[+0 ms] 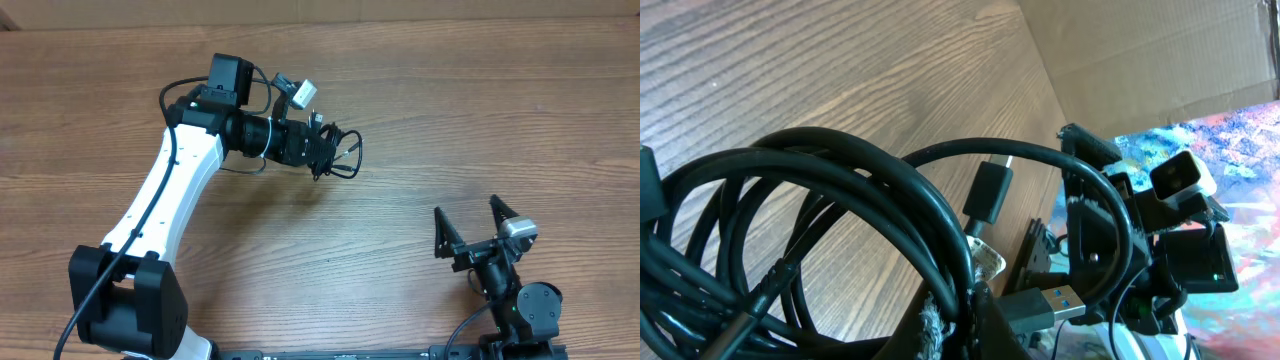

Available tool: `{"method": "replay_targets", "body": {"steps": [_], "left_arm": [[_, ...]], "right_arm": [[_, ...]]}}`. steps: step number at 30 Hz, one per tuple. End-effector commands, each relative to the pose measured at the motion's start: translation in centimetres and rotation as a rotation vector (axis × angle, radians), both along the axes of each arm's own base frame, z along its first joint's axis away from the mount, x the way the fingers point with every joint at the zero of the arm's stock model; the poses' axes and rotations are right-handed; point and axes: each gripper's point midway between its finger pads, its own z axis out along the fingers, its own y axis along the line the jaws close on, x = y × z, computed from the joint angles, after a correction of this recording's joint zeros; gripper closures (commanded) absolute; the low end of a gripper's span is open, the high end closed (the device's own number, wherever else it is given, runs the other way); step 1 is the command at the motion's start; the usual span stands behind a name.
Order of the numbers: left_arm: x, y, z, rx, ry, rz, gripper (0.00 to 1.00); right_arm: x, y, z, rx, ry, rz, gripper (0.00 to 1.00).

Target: Untangle cables

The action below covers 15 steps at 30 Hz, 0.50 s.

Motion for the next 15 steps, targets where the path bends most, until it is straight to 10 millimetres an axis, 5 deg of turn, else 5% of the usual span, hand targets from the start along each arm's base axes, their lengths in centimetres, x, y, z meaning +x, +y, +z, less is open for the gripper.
{"method": "replay_targets", "body": {"steps": [1, 8, 15], "left_arm": [[0.0, -0.2, 0.1, -0.002, -0.035, -0.022, 0.96], [2.3, 2.7, -6.6, 0.531, -0.091, 0.183, 0.96], [0.9, -1.2, -7.0, 0.607, -0.154, 0.163, 0.96]], "right_arm": [[-0.6, 1.8, -0.2, 0.134, 0.046, 0.104, 0.0], [-0.5, 2.6, -2.3, 0.242, 0.185, 0.143, 0.0], [-0.2, 3.0, -3.9, 0.236, 0.346, 0.144, 0.0]]}}
